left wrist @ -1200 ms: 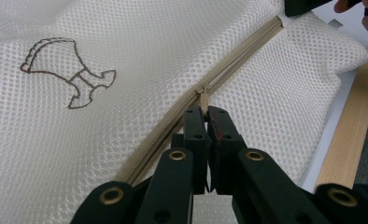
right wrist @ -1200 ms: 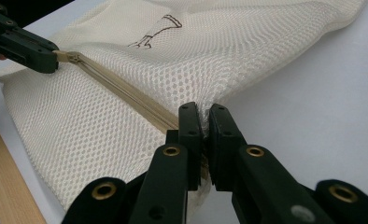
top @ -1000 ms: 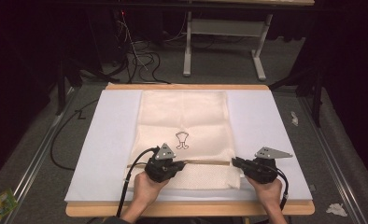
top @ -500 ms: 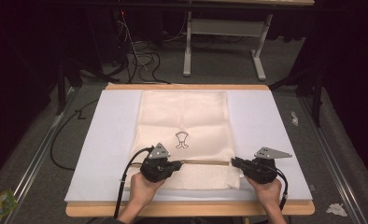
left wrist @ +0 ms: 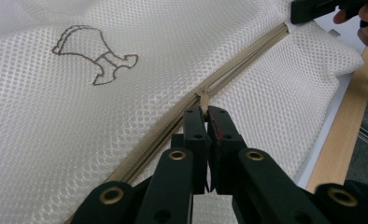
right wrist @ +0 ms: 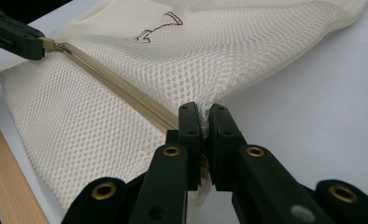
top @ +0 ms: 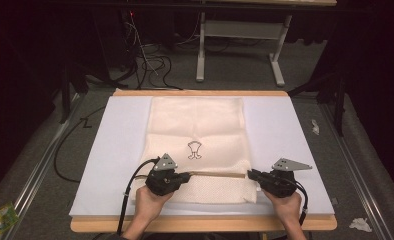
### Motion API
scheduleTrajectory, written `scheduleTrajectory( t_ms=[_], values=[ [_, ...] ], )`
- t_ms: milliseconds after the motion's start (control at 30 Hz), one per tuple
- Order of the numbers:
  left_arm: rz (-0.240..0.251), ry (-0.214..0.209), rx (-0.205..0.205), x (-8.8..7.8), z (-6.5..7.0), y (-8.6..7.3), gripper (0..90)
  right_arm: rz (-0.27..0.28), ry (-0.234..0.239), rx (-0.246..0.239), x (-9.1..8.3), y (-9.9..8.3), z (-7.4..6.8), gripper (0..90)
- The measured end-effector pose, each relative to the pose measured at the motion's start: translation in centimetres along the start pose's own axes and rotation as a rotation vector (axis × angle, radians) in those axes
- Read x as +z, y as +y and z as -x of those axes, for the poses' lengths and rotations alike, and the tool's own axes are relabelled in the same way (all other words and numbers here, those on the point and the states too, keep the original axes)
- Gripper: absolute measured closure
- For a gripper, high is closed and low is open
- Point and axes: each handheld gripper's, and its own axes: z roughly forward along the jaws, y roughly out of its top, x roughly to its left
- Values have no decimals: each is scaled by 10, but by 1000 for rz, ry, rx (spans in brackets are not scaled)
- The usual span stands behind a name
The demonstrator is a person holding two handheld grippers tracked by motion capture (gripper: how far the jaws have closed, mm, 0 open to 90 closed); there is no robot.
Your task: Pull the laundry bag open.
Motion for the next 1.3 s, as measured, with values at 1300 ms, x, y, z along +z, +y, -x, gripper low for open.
scheduleTrajectory(
  t_ms=[1300],
  values=[
    [39,35,-45,-21,-15,-11,874,8,-4,11,-1,-2,2,863]
  ],
)
